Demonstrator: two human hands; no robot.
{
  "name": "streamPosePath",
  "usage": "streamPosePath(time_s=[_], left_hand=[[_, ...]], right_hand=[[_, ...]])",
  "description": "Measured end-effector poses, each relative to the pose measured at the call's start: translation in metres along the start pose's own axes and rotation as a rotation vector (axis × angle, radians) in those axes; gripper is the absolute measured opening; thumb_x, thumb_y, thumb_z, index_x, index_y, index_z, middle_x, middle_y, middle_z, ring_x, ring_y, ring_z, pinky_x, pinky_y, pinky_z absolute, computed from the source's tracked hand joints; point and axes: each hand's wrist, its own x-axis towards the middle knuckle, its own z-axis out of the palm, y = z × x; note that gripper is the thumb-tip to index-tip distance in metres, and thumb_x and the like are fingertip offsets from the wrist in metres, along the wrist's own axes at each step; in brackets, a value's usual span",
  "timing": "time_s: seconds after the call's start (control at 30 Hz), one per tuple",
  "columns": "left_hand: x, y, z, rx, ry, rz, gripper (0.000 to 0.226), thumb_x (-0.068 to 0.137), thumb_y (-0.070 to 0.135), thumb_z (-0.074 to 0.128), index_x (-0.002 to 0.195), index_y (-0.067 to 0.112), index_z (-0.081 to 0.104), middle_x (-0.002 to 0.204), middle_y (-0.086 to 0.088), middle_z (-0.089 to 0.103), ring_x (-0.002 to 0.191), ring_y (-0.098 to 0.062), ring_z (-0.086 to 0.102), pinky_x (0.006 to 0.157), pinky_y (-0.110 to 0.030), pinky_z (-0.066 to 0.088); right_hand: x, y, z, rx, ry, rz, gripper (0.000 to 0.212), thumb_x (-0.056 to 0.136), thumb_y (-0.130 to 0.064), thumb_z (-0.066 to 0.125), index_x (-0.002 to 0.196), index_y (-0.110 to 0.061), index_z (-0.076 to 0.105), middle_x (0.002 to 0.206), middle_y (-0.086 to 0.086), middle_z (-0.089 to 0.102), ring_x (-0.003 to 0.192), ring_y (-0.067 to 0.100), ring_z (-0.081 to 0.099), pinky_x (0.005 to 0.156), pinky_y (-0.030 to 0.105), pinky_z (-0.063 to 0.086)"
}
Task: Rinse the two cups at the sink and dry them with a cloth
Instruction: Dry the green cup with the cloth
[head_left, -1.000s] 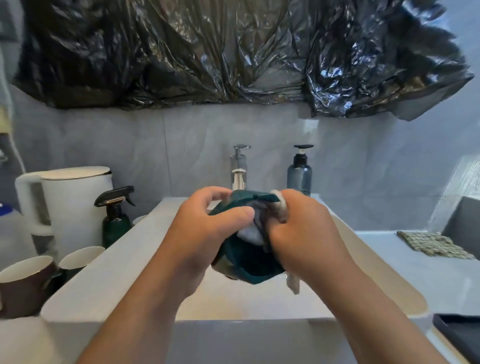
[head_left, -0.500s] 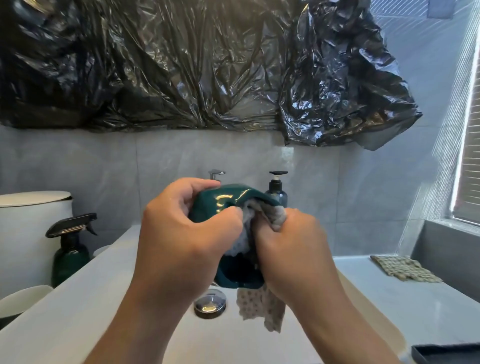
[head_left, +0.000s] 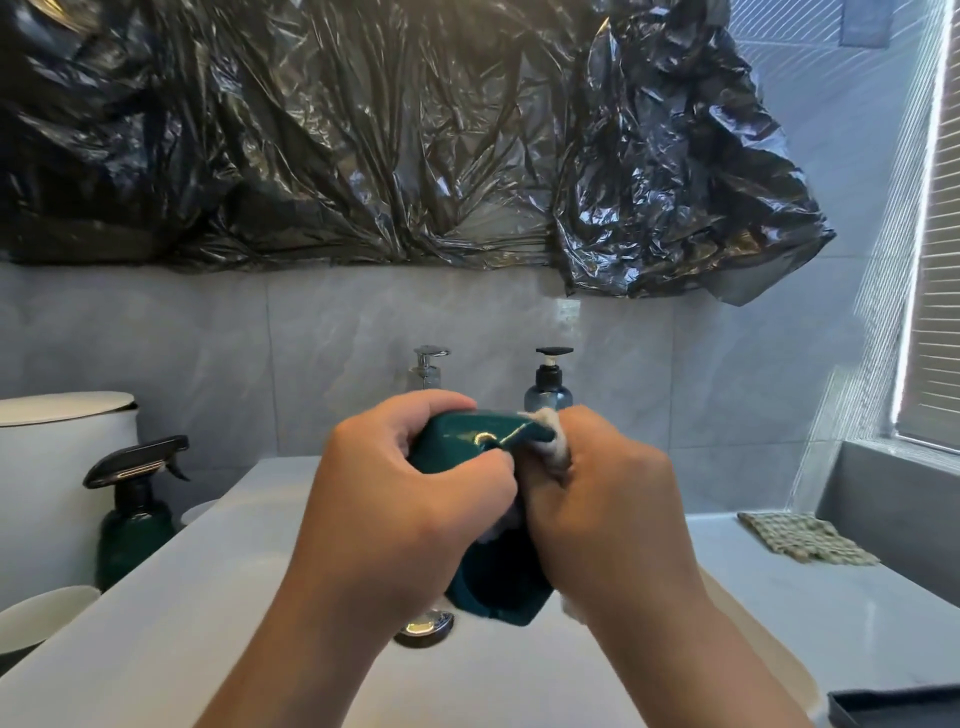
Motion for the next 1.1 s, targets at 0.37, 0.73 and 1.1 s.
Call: streamPosePath(time_s=[0.37,0.73,1.1], left_hand=[[0.002,0.009,-0.006,0.001,-0.079,0.003,0.034,0.050,0.027,0.069,0.083,0.025,0.076,0.077,-0.017,0.072,0.077,-0.042,0.067,0.066,-0.056,0.058],[-0.007,0.012,0.008,-0.026,0.179,0.137,0.029,0.055,0.024,0.072,0.083,0.031,0.070,0.077,0.013,0.075,0.064,-0.003,0.070,0.057,-0.013,0.051],[-0.006,0.016,-0.008,0.040,-0.055,0.184,0.032,0.057,0.019,0.071,0.084,0.036,0.075,0.076,0.007,0.076,0.065,-0.007,0.069,0.059,-0.016,0.053]], right_hand=[[0.000,-0.005,-0.002,0.112,-0.014,-0.109,0.008,0.077,-0.021,0.060,0.076,-0.021,0.053,0.061,-0.003,0.056,0.059,0.019,0.046,0.050,0.028,0.041],[-0.003,-0.015,0.003,0.211,0.067,0.203,0.022,0.089,-0.029,0.059,0.068,-0.025,0.058,0.064,-0.009,0.066,0.066,0.010,0.058,0.055,0.020,0.045],[-0.002,-0.015,-0.009,0.186,0.089,-0.166,0.029,0.078,-0.016,0.062,0.102,-0.032,0.059,0.088,-0.014,0.066,0.075,0.005,0.060,0.063,0.011,0.045]])
